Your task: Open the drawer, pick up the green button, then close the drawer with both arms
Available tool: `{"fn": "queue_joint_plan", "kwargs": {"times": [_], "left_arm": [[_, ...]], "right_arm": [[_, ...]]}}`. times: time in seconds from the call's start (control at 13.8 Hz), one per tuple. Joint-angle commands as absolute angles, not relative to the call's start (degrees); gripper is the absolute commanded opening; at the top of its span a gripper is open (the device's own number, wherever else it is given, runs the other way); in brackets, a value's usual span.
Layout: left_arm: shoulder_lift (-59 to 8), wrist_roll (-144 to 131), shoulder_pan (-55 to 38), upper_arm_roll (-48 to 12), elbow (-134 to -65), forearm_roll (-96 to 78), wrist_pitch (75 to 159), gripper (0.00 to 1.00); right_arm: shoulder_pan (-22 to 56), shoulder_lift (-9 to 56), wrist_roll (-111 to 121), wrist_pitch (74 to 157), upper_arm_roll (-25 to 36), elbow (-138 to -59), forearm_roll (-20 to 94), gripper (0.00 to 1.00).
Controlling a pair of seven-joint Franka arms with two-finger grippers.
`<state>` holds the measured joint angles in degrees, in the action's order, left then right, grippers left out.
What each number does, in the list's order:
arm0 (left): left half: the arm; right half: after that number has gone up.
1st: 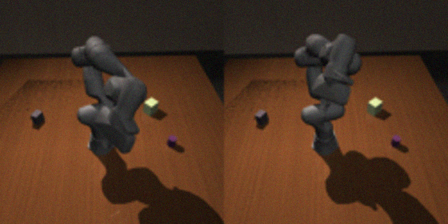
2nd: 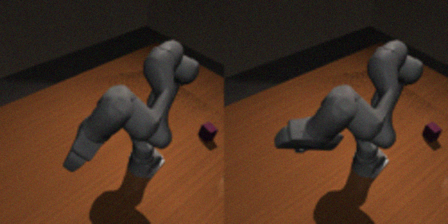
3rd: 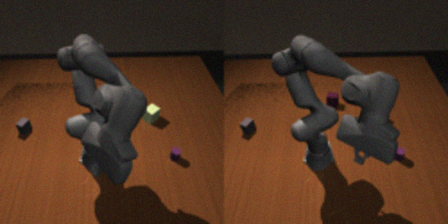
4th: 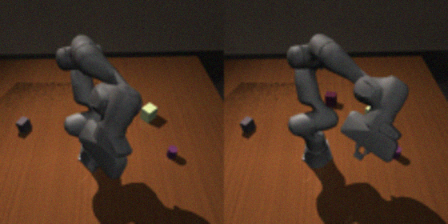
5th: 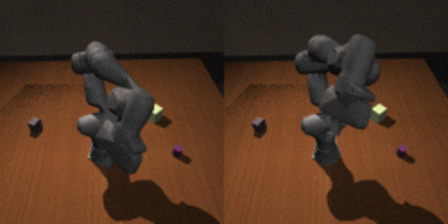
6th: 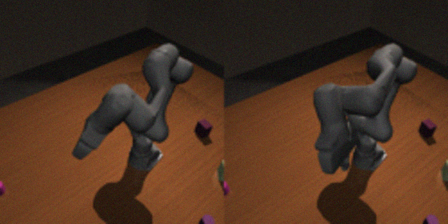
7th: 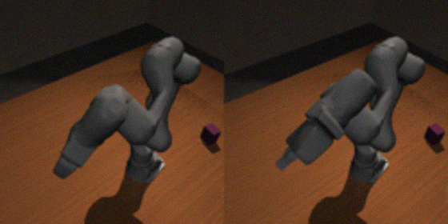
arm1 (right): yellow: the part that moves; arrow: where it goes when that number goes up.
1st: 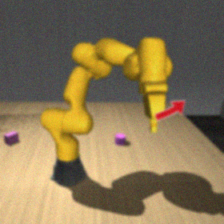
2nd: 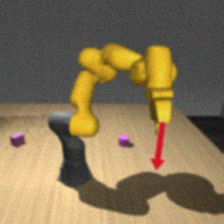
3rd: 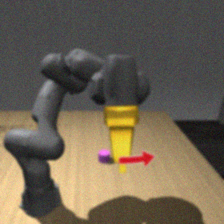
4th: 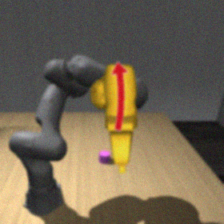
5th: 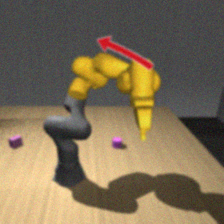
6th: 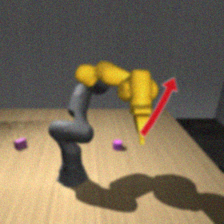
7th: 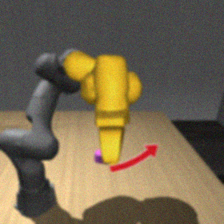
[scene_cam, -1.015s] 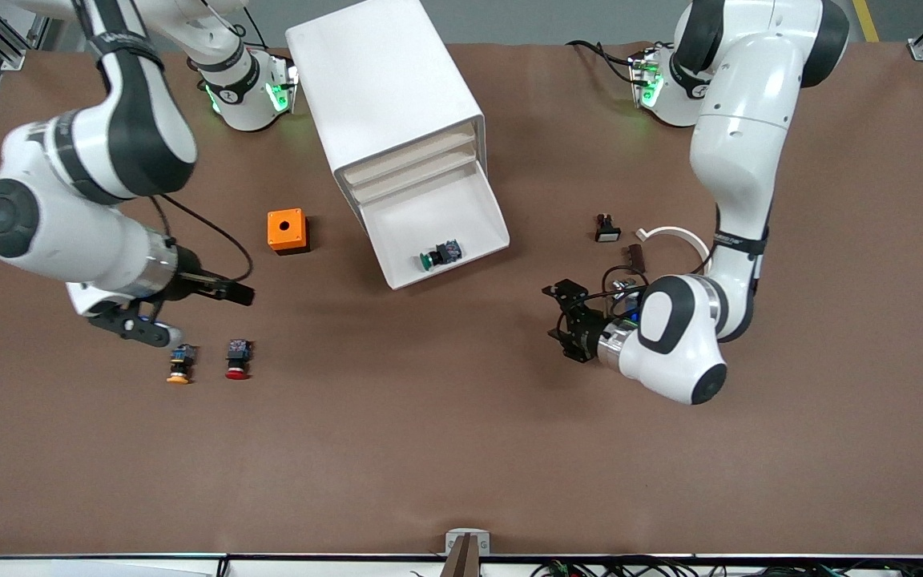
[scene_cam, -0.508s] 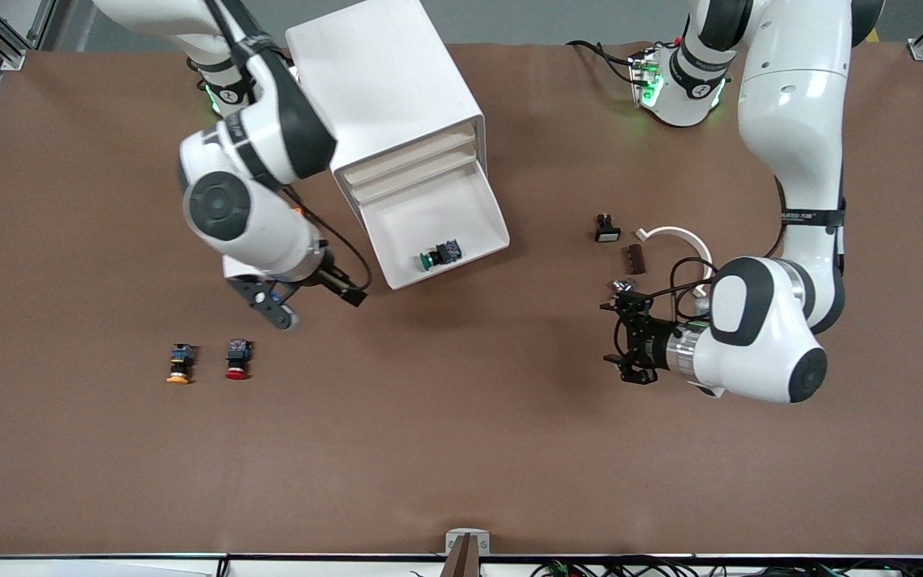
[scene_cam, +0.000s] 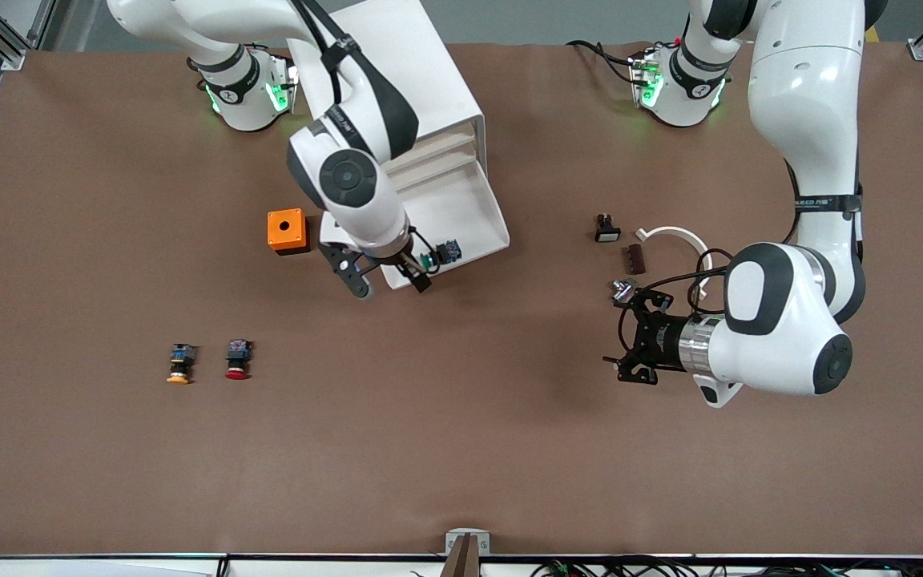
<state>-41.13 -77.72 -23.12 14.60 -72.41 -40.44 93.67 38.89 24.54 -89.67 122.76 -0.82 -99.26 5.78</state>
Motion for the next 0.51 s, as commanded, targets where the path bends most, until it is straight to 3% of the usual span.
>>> {"fn": "queue_joint_plan", "kwargs": {"times": [0.0, 0.44], "left_arm": [[-40.3, -73.2, -25.0, 14.6, -73.7, -37.8, 94.4, 0.99], [-43.4, -58.9, -30.9, 14.5, -73.9, -34.3, 101.8, 0.99]], "right_arm": [[41.8, 24.2, -95.3, 128.7, -0.1, -103.6, 4.7, 1.00], [45.5, 26.2, -100.5, 134.5, 0.0, -105.9, 4.4, 1.00]]}}
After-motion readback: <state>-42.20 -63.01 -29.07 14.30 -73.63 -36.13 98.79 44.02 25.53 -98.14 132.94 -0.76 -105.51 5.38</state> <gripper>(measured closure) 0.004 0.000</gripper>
